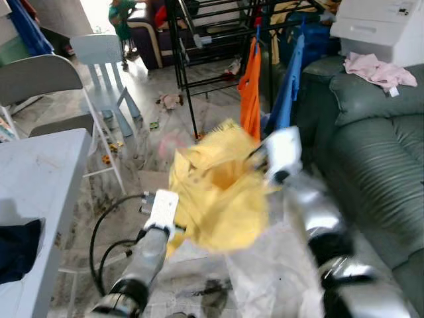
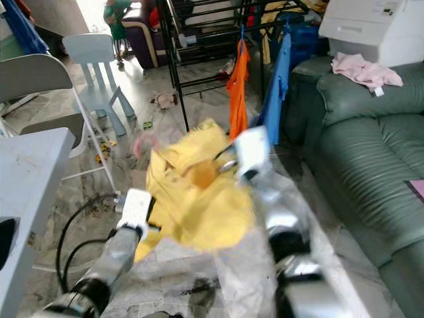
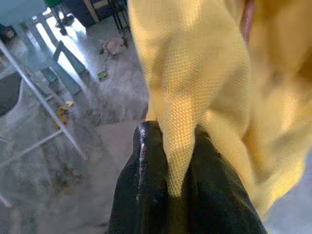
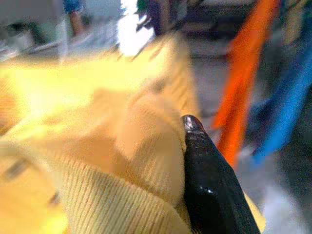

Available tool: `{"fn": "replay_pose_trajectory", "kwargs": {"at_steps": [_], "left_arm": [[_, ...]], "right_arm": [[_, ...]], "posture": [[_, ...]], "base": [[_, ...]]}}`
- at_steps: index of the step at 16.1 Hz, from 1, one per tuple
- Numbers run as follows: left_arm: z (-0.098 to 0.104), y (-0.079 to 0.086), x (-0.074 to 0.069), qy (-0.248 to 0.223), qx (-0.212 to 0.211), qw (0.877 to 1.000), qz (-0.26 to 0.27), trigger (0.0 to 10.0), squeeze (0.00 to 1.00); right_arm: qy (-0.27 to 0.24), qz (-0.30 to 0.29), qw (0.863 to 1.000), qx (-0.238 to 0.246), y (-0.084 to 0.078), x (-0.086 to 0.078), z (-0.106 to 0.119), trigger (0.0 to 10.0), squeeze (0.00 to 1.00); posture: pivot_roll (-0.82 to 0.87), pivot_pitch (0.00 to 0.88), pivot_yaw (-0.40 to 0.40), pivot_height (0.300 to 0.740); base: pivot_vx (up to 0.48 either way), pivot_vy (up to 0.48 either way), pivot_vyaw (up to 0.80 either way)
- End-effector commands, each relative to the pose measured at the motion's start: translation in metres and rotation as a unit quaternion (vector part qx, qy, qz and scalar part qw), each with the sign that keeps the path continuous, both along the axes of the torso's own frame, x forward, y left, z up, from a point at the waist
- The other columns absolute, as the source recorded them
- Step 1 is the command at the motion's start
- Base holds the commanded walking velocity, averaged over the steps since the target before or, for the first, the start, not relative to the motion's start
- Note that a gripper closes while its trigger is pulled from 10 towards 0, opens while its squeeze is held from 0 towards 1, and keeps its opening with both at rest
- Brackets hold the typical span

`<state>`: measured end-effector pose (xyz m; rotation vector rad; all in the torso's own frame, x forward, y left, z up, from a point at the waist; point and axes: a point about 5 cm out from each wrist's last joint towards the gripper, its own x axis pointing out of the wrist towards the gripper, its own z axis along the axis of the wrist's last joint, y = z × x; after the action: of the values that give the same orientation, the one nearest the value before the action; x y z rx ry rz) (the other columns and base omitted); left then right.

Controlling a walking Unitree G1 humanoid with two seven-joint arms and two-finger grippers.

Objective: Hang hanger

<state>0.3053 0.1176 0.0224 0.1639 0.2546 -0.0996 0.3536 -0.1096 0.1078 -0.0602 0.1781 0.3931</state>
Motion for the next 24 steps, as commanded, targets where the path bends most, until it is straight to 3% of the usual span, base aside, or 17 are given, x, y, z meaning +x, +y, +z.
{"fn": "replay_pose_trajectory", "kwargs": {"at_steps": [1, 3, 5, 6, 7, 8, 9, 11, 13, 16, 18, 20, 23, 24], "left_arm": [[0.018, 0.004, 0.014, -0.027, -0.036, 0.998, 0.039, 0.0, 0.0], [0.037, -0.003, 0.028, -0.044, -0.085, 0.994, 0.044, 0.0, 0.0], [0.061, -0.011, 0.045, -0.066, -0.13, 0.989, 0.034, 0.0, 0.0], [0.069, -0.011, 0.05, -0.077, -0.137, 0.987, 0.022, 0.0, 0.0], [0.071, -0.01, 0.051, -0.079, -0.137, 0.987, 0.019, 0.0, 0.0], [0.075, -0.007, 0.051, -0.09, -0.13, 0.987, 0.008, 0.0, 0.0], [0.076, -0.003, 0.052, -0.093, -0.121, 0.988, -0.004, 0.0, 0.0], [0.058, 0.014, 0.044, -0.067, -0.106, 0.992, 0.017, 0.0, 0.0], [0.038, 0.027, 0.033, -0.028, -0.099, 0.994, 0.045, 0.0, 0.0], [0.022, 0.04, 0.021, -0.007, -0.069, 0.997, 0.038, 0.0, 0.0], [0.019, 0.049, 0.019, 0.0, -0.059, 0.997, 0.043, 0.0, 0.0], [0.014, 0.055, 0.017, 0.013, -0.051, 0.997, 0.05, 0.0, 0.0], [-0.003, 0.053, 0.004, 0.046, -0.049, 0.996, 0.051, 0.0, 0.0], [-0.012, 0.054, -0.003, 0.067, -0.049, 0.995, 0.05, 0.0, 0.0]], "right_arm": [[-0.001, 0.069, 0.998, -0.004, 0.022, -0.007, 0.007, 0.0, 0.0], [0.035, 0.138, 0.989, -0.026, 0.036, -0.021, -0.009, 0.0, 0.0], [0.067, 0.223, 0.969, -0.085, 0.048, -0.045, -0.036, 0.0, 0.0], [0.069, 0.224, 0.964, -0.127, 0.047, -0.053, -0.051, 4.9, 0.0], [0.069, 0.221, 0.964, -0.134, 0.046, -0.053, -0.051, 10.0, 0.0], [0.068, 0.213, 0.964, -0.145, 0.043, -0.053, -0.053, 10.0, 0.0], [0.067, 0.195, 0.966, -0.157, 0.038, -0.05, -0.056, 10.0, 1.0], [0.038, 0.158, 0.966, -0.201, 0.027, -0.047, -0.06, 10.0, 1.0], [0.027, 0.112, 0.971, -0.211, 0.017, -0.042, -0.061, 10.0, 1.0], [0.001, 0.101, 0.965, -0.244, 0.0, -0.037, -0.058, 10.0, 1.0], [-0.005, 0.102, 0.966, -0.239, -0.005, -0.034, -0.056, 10.0, 1.0], [-0.008, 0.09, 0.969, -0.228, -0.009, -0.033, -0.056, 10.0, 1.0], [0.021, 0.061, 0.985, -0.16, -0.006, -0.037, -0.066, 10.0, 1.0], [0.055, -0.031, 0.993, -0.095, -0.015, -0.037, -0.075, 10.0, 1.0]], "posture": [[-0.19, 0.0, 0.101, 0.74], [-0.18, 0.0, 0.094, 0.74], [-0.17, 0.0, 0.097, 0.74], [-0.17, 0.0, 0.111, 0.74], [-0.17, 0.0, 0.113, 0.74], [-0.16, 0.0, 0.117, 0.74], [-0.15, 0.0, 0.118, 0.74], [-0.16, 0.0, 0.123, 0.74], [-0.16, 0.0, 0.117, 0.74], [-0.15, 0.0, 0.124, 0.74], [-0.15, 0.0, 0.132, 0.74], [-0.16, 0.0, 0.143, 0.74], [-0.18, 0.0, 0.158, 0.74], [-0.18, 0.0, 0.159, 0.74]], "base": [[0.0, 0.0, 0.0], [0.0, 0.0, 0.0], [0.0, 0.0, 0.0], [0.0, 0.0, 0.0], [0.0, 0.0, 0.0], [0.0, 0.0, 0.0], [0.0, 0.0, 0.0], [0.0, 0.0, 0.0], [0.0, 0.0, 0.0], [0.0, 0.0, 0.0], [0.0, 0.0, 0.0], [0.0, 0.0, 0.0], [0.0, 0.0, 0.0], [0.0, 0.0, 0.0]]}}
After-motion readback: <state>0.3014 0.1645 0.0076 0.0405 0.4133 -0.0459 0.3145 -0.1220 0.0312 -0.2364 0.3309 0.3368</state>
